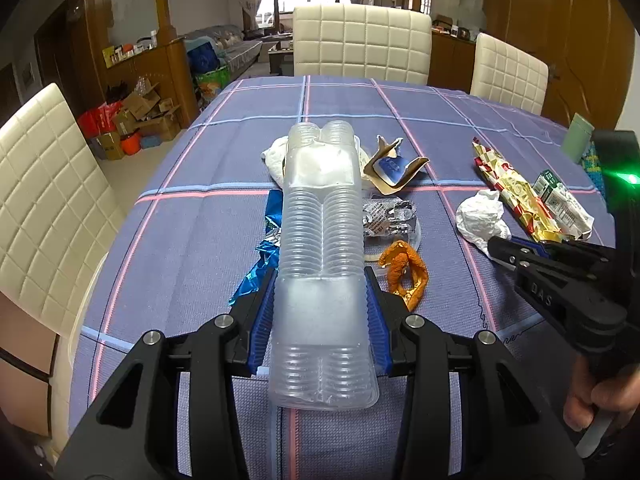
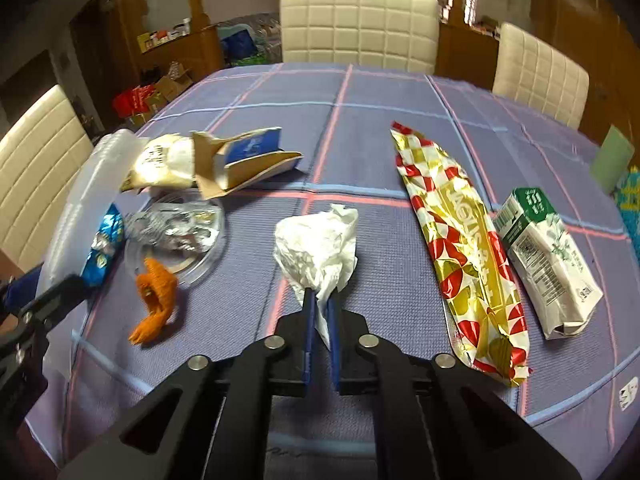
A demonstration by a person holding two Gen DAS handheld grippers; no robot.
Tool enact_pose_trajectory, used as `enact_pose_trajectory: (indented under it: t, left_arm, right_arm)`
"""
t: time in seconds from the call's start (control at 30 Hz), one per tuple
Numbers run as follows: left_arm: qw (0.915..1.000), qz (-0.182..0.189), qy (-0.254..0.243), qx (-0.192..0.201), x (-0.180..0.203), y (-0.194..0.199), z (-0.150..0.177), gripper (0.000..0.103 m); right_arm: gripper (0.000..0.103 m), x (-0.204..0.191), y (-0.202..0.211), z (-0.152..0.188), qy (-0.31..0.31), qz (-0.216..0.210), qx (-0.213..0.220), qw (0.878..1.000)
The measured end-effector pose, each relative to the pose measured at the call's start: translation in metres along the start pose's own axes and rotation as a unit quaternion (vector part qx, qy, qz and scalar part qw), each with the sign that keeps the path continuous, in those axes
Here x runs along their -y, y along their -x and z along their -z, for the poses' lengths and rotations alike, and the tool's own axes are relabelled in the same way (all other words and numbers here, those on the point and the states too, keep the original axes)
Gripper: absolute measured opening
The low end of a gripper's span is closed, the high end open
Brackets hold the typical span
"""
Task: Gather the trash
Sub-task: 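Grasp the clear plastic cup stack with the left tool while the right tool grasps the white tissue, then carry cups and tissue to the clear bin and open both tools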
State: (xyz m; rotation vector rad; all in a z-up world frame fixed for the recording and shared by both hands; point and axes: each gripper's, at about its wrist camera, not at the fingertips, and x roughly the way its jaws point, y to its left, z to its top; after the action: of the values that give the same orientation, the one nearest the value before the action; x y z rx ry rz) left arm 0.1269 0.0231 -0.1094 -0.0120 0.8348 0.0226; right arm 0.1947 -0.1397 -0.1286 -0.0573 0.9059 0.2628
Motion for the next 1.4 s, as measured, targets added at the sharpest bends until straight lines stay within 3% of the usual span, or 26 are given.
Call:
enact_pose_trajectory:
  t: [0.23,0.57,0.8,1.1,1.27,1.33,1.4]
  left_arm:
    - [0.9998,0.004,0.009,0.019,-0.008,0.023,0.006,0.043]
    - [0.9988,-0.015,0.037,0.029,-0.046,0.051,0.017,0.043]
    - [0.9956,-0.055,0.06,0.046,-0.097,0.063,0.024,0.043]
    - [0.9898,-0.094,0.105,0.021,-0.173,0.044,0.031,0.044]
    - [0.9871,-0.109,0.115,0.021,-0.207,0.039,0.033,0.05]
    - [0.9863,-0.113,0.119,0.02,-0.218,0.037,0.032,0.057]
    - [0.9851,-0.117,0.124,0.021,-0.226,0.037,0.033,0.081]
  right_arm:
    - [0.005,-0.019,0.039,0.001,0.017,-0.004,0.038,0.999]
    - [0.005,-0.072,0.057,0.002,0.056,-0.036,0.047,0.997]
    - [0.005,-0.121,0.059,-0.004,0.094,-0.05,0.065,0.992]
    - [0.005,-0.165,0.045,-0.013,0.114,-0.06,0.052,0.99]
    - [0.005,-0.188,0.038,-0.02,0.118,-0.07,0.047,0.989]
    - [0.005,-0.195,0.037,-0.023,0.116,-0.071,0.048,0.99]
    - [0.005,-0.202,0.033,-0.024,0.117,-0.069,0.047,0.99]
